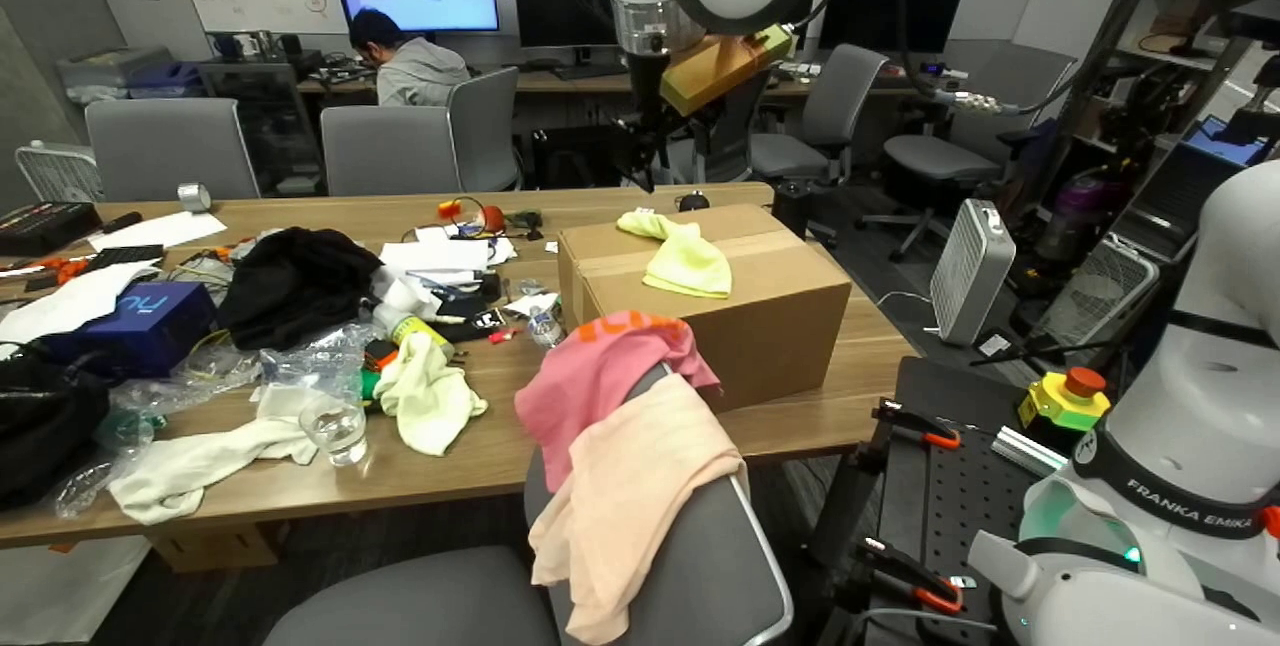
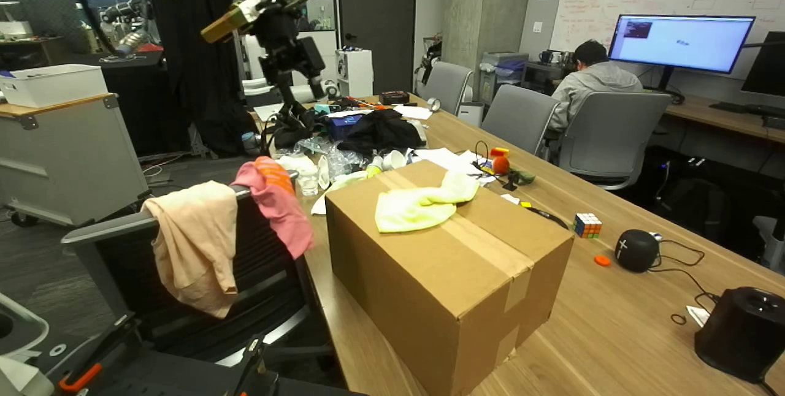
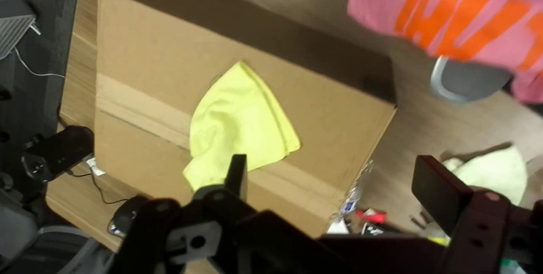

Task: Remove the yellow towel, peach t-shirt and then the pink t-shirt from the backrest of the chair and put them on top of the brown box

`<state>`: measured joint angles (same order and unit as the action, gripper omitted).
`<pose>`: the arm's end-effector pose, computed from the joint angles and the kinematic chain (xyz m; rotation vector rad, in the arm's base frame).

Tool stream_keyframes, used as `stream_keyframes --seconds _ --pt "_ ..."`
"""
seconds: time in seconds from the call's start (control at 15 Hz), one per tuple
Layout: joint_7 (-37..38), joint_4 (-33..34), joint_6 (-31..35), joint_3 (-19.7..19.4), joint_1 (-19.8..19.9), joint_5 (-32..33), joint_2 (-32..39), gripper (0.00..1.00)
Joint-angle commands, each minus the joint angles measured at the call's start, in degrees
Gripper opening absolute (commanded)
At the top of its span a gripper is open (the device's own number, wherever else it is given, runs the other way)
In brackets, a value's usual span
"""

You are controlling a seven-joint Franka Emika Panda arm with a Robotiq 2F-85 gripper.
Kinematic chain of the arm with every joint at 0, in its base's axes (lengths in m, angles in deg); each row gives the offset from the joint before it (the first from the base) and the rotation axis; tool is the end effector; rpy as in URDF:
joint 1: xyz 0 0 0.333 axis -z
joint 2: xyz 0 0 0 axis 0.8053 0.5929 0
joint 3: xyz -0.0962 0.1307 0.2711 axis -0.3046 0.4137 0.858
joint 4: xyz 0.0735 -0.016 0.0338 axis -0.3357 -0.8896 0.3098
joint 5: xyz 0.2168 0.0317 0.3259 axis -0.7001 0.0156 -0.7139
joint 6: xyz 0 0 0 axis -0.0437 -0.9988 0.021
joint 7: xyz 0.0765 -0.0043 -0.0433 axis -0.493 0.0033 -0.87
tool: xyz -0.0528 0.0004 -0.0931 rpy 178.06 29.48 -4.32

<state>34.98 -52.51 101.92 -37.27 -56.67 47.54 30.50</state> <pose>0.5426 0.0052 0.4295 2.7404 -0.5386 0.1174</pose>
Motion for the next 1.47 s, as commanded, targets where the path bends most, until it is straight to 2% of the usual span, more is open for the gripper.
stream_keyframes --seconds 0.0,0.4,0.6,0.73,1.13,1.4 --pt "-5.41 -9.89 -1.62 4.88 -3.22 -6.94 -8.59 1.00" --pt "-15.46 -17.99 -6.16 12.47 -10.17 -22.30 -16.59 1.00" --pt "-21.44 -22.02 -2.69 14.48 -13.12 -27.41 -19.39 1.00" --pt "-21.66 -24.63 0.06 15.90 -14.28 -29.07 -20.47 1.00" --pt "-17.28 -32.79 16.08 19.09 -13.56 -26.20 -20.02 1.00" --pt "-12.01 -38.13 26.84 21.40 -11.06 -19.23 -18.25 1.00"
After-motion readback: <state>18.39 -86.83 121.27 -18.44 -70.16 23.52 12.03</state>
